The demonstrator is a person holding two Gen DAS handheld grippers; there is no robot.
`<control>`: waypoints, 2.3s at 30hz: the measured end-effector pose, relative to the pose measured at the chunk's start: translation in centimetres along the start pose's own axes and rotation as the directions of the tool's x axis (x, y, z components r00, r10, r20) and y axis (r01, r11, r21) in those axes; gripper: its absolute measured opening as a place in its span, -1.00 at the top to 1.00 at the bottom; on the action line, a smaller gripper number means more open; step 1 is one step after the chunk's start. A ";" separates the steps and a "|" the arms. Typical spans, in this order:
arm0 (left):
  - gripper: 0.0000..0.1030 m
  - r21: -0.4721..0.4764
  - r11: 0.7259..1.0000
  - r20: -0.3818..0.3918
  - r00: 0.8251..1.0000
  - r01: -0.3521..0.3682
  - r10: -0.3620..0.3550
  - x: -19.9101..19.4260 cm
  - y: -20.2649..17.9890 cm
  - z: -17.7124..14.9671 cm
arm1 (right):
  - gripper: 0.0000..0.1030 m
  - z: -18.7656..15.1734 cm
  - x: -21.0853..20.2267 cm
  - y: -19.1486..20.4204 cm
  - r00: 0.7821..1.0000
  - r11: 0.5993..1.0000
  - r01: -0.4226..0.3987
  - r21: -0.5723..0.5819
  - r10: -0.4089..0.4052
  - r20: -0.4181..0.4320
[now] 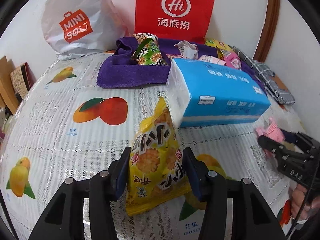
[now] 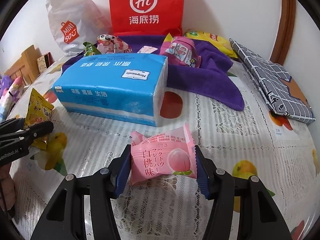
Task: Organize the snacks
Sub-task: 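Lift both packets and carry them over the purple towel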
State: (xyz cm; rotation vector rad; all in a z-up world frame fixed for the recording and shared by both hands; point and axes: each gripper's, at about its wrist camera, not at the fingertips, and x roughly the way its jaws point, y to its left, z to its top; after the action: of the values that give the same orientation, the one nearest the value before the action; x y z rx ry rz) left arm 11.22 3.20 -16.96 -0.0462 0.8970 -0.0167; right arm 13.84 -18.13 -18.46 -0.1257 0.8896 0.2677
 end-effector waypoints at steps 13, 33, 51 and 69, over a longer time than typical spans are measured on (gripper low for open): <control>0.15 0.001 0.999 0.018 0.999 0.047 -0.047 -0.8 0.2 -0.2 | -0.11 0.1 0.0 -0.6 1.000 0.999 -0.009 0.037 0.009 0.008; 0.16 -0.076 0.992 0.045 0.994 0.103 -0.100 -7.0 1.5 4.6 | -0.12 3.5 -4.9 -0.9 0.995 0.997 -0.056 0.049 0.052 0.088; 0.16 -0.054 0.988 0.054 0.988 0.145 -0.142 -8.2 -0.2 12.9 | -0.12 13.4 -7.9 -1.5 0.985 0.997 -0.060 0.043 0.052 0.165; 0.16 -0.042 0.993 0.054 0.993 0.107 -0.105 -4.4 0.0 20.2 | -0.12 22.0 -4.7 -2.2 0.972 0.996 -0.078 0.053 0.064 0.225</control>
State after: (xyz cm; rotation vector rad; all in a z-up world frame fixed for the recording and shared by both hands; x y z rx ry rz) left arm 24.28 4.00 -0.97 -0.1354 0.8423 -0.0944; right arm 28.17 -16.24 -1.06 -0.0054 0.6789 0.3146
